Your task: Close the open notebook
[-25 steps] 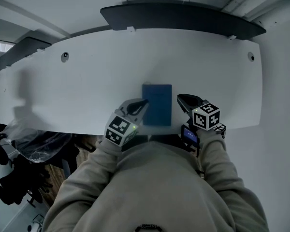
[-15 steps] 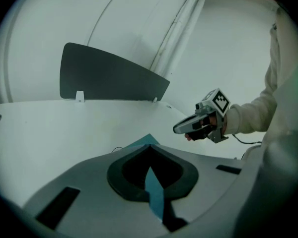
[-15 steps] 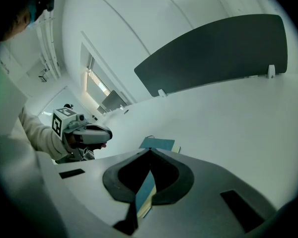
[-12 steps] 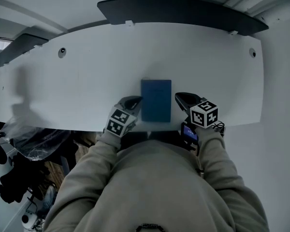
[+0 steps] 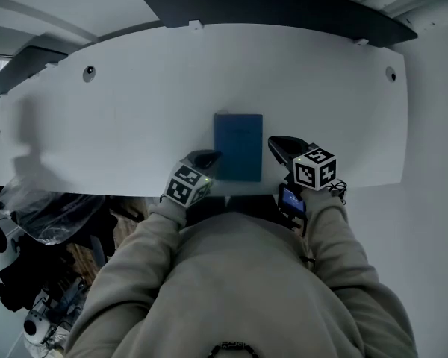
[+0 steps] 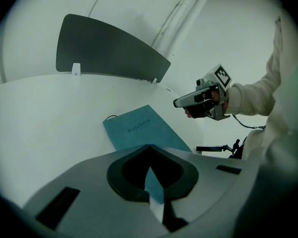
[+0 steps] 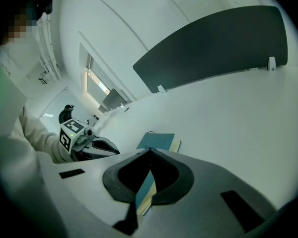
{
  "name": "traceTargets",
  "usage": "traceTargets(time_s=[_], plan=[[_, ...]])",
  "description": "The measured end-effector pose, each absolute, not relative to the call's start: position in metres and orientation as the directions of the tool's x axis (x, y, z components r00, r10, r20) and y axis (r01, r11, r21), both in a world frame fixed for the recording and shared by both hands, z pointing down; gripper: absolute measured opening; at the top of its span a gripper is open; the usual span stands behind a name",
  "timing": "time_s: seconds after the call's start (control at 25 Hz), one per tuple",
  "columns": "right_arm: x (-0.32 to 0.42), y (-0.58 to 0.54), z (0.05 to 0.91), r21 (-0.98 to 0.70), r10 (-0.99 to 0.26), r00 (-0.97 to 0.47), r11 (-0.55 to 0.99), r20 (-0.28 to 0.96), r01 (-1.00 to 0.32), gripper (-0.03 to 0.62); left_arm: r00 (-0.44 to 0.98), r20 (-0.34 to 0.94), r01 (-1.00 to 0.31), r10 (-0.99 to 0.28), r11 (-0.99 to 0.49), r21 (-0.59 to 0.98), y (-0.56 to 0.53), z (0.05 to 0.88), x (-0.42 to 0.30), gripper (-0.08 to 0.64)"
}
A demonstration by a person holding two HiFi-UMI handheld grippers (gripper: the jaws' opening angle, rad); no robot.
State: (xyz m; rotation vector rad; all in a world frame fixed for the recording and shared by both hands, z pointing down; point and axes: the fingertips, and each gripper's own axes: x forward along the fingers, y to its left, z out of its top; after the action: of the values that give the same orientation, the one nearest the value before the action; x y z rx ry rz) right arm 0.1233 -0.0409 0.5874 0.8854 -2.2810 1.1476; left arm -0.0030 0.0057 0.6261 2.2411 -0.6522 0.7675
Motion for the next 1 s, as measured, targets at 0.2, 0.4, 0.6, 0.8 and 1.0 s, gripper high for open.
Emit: traceTargets(time_s=[0.2,0.4,0.6,0.8,1.0], plan=[[0.122,-0.036,0.597,-0.545,-0.327,-0.705,0.461,0.629,-0.700,0.020,0.702,0.683,-0.611,-0.201,-0.664,0.432,0.015,0.638,0.006,0.002],[0.119,-0.030,0.609,-0.551,-0.307,-0.707,0.459,0.638,-0.697,0.020,0.670,0.724,-0.615,-0.166,-0.671,0.415,0.024,0.653,0.004,0.002],[0.126,-0.026,0.620,-0.545,-0.308,-0.690,0.441,0.654,-0.713,0.020,0.649,0.749,-0.613,-0.138,-0.677,0.407,0.032,0.669,0.003,0.002],[0.129,-0.023,0.631,-0.558,-0.301,-0.685,0.411,0.664,-0.721,0.020,0.649,0.750,-0.622,-0.127,-0.657,0.427,0.033,0.676,0.001,0.002],[0.133,-0.017,0.650,-0.550,-0.293,-0.649,0.357,0.702,-0.755,0.026,0.664,0.736,-0.625,-0.129,-0.636,0.453,0.034,0.677,0.001,0.002]])
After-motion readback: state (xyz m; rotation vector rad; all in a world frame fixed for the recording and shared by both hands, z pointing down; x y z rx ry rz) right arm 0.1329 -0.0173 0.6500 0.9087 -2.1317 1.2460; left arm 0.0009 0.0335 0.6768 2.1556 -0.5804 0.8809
